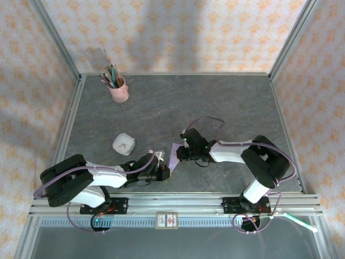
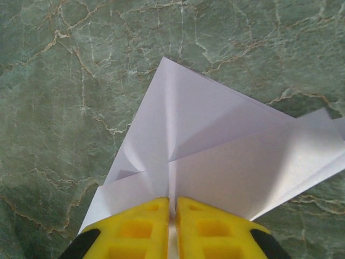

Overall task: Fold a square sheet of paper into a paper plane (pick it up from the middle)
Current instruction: Perform the fifth fold on the wing at the bottom-center of the table.

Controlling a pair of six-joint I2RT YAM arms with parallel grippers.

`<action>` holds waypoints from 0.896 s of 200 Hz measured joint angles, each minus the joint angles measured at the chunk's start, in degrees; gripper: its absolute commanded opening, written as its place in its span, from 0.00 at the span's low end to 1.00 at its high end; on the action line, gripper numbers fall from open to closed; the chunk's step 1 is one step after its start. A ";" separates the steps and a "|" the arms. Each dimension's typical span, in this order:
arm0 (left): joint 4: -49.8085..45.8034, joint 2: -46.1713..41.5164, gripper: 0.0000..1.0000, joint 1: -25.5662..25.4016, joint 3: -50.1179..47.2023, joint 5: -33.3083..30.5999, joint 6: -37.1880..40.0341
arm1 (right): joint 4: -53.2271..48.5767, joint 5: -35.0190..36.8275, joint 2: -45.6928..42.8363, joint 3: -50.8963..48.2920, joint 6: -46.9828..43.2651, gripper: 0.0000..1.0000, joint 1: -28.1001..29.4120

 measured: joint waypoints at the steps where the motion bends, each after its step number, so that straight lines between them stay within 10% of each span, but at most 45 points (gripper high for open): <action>1: 0.15 -0.07 0.00 0.00 -0.13 0.00 -0.17 | -0.15 -0.02 0.00 0.07 0.00 0.15 0.00; 179: 7.58 -1.09 0.00 0.33 -5.01 0.50 -5.05 | 9.38 -7.28 -10.82 -11.15 10.16 0.08 8.17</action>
